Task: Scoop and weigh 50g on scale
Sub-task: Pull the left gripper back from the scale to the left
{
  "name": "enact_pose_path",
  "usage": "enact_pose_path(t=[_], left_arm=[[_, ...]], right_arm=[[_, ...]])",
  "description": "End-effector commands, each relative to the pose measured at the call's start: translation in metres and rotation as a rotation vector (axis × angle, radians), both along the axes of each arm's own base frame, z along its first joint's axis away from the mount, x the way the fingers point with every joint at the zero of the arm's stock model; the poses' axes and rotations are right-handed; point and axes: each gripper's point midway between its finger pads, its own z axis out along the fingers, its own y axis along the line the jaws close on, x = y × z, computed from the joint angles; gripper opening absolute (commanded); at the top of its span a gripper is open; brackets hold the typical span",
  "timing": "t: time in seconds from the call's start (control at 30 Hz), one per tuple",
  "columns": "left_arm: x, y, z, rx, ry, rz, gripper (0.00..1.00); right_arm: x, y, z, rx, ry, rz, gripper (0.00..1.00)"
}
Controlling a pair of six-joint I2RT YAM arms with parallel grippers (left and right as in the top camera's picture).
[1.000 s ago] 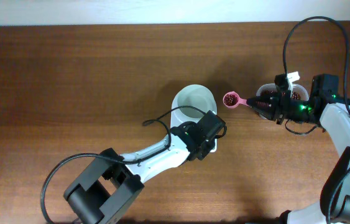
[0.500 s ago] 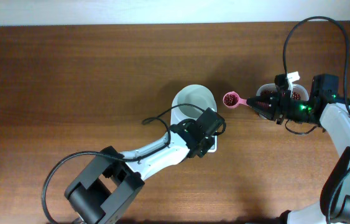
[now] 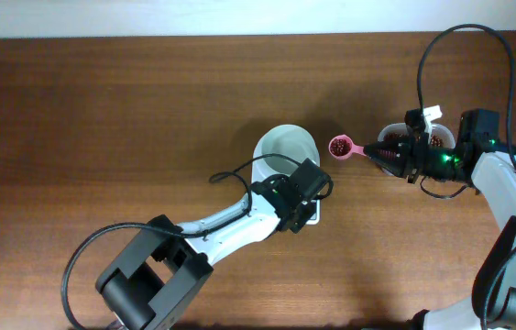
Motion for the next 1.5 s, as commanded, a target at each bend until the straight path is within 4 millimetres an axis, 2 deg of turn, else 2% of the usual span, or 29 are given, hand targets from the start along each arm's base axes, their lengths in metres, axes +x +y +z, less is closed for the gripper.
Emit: enact_pose_path(t=[0.0,0.1,0.13,0.2,0.27,0.37,0.4,0.43,0.5,0.53,0.57,0.6,0.67,0.8,0.87,0.93,0.97,1.0,1.03,1.07,1.23,1.37,1.47], left_arm=[[-0.019,0.018,-0.033,0.072,0.107,0.009,0.00],[-0.025,0.025,-0.015,0.107,0.140,0.010,0.00],[-0.024,0.027,0.014,0.110,0.125,0.013,0.00],[-0.016,0.025,0.050,0.078,0.063,0.020,0.00],[-0.014,0.023,0.097,0.001,-0.014,0.010,0.01],[-0.012,0.045,0.140,-0.040,-0.090,0.030,0.20],[-0.009,0.056,0.150,-0.043,-0.109,0.058,0.32],[-0.007,0.064,0.154,-0.048,-0.115,0.077,0.39],[0.000,0.078,0.158,-0.051,-0.121,0.121,0.45],[0.004,0.083,0.159,-0.052,-0.124,0.140,0.27],[0.007,0.085,0.159,-0.055,-0.127,0.150,0.05],[0.010,0.087,0.160,-0.059,-0.133,0.158,0.00],[0.012,0.084,0.155,-0.059,-0.123,0.156,0.00],[0.010,0.085,0.127,0.002,-0.054,0.155,0.00],[0.010,0.084,0.127,-0.026,-0.040,0.212,0.02],[0.012,0.083,0.130,-0.040,-0.046,0.206,0.28],[0.014,0.085,0.132,-0.039,-0.049,0.207,0.53],[0.016,0.087,0.133,-0.034,-0.053,0.198,0.70],[0.018,0.090,0.133,-0.021,-0.057,0.170,0.96],[0.020,0.093,0.133,-0.015,-0.060,0.168,0.99],[0.021,0.095,0.133,-0.012,-0.061,0.175,0.99],[0.015,0.090,0.131,-0.045,-0.024,0.152,0.99],[-0.001,0.087,0.133,-0.072,0.048,-0.043,0.99]], right_arm=[[-0.004,0.004,0.008,0.004,-0.035,0.013,0.04],[-0.003,0.004,0.008,0.006,-0.029,0.012,0.04],[-0.003,0.004,0.008,0.005,-0.029,0.012,0.04],[-0.004,0.004,0.008,0.006,-0.029,0.012,0.04],[-0.004,0.004,0.008,0.006,-0.029,0.012,0.04],[-0.003,0.004,0.005,-0.016,-0.024,0.008,0.04],[-0.003,0.003,0.002,-0.029,-0.021,0.006,0.04],[-0.002,0.003,0.001,-0.036,-0.020,0.004,0.04],[-0.002,0.002,0.000,-0.049,-0.029,0.004,0.04],[-0.001,0.002,0.000,-0.050,-0.035,0.004,0.04],[0.000,0.002,0.000,-0.053,-0.046,0.003,0.04],[0.001,0.002,0.000,-0.056,-0.056,0.004,0.04],[0.003,0.001,0.000,-0.063,-0.070,0.002,0.04],[0.006,0.000,-0.004,-0.092,-0.082,-0.004,0.04],[0.006,-0.001,-0.003,-0.093,-0.085,-0.004,0.04],[0.006,-0.001,-0.003,-0.094,-0.088,-0.004,0.04],[0.006,-0.001,-0.003,-0.093,-0.088,-0.004,0.04],[0.006,-0.001,-0.003,-0.093,-0.088,-0.004,0.04],[0.006,-0.001,-0.003,-0.093,-0.087,-0.004,0.04],[0.006,-0.001,-0.003,-0.092,-0.087,-0.004,0.04],[0.006,0.000,-0.003,-0.089,-0.086,-0.003,0.04],[0.006,0.000,-0.003,-0.090,-0.089,-0.003,0.04],[0.006,0.000,-0.003,-0.090,-0.090,-0.004,0.04]])
